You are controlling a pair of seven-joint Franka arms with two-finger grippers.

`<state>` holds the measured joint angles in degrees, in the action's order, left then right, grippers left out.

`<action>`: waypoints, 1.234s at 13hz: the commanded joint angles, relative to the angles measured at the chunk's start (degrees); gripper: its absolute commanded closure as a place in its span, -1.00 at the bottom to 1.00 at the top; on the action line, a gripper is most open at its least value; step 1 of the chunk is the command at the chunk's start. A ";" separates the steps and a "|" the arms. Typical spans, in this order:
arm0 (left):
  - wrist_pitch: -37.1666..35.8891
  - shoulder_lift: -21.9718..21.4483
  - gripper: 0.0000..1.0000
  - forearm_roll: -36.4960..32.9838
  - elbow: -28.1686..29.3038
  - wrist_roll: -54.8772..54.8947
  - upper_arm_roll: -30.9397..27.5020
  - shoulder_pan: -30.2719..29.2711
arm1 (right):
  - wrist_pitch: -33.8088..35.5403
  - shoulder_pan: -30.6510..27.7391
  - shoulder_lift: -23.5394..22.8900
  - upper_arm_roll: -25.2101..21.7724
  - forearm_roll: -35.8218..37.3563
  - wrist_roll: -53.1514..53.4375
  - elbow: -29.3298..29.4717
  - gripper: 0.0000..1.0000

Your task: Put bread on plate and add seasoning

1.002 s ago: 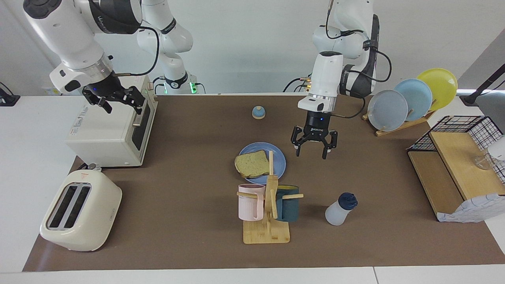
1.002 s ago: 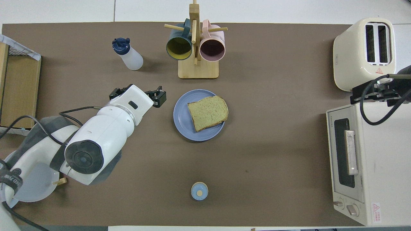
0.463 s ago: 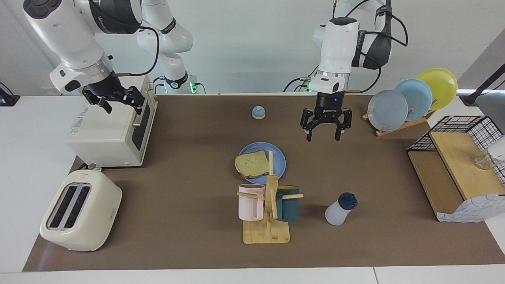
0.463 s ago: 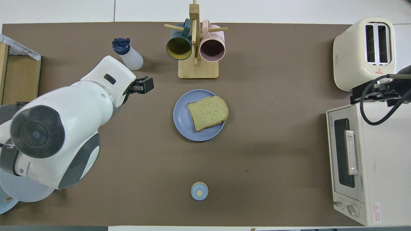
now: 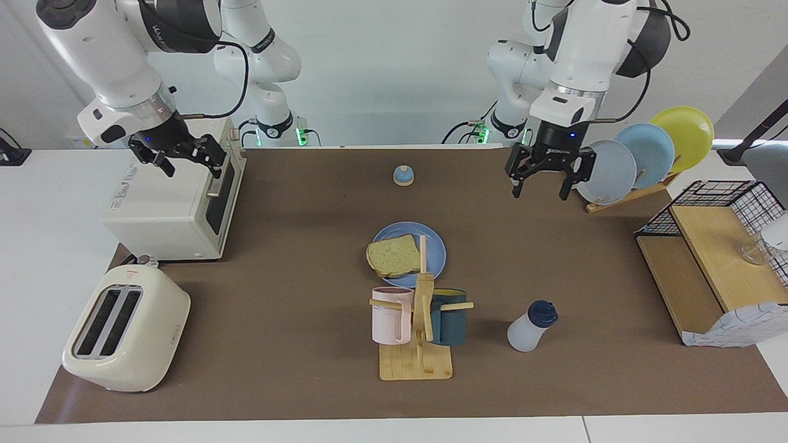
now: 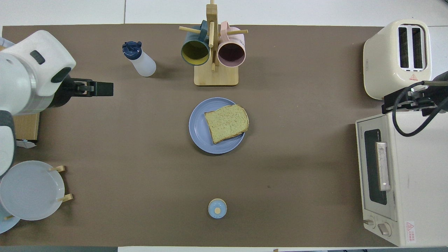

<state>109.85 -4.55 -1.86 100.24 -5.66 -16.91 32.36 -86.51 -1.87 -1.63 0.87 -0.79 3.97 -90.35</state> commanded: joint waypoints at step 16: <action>-19.22 0.41 -1.00 1.06 -5.65 15.50 19.34 -30.04 | -0.15 -0.59 1.11 0.19 0.09 -1.15 -1.32 -1.00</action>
<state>93.66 -6.25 -1.70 98.24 9.80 -2.01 8.10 -86.51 -1.87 -1.63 0.87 -0.79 3.97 -90.35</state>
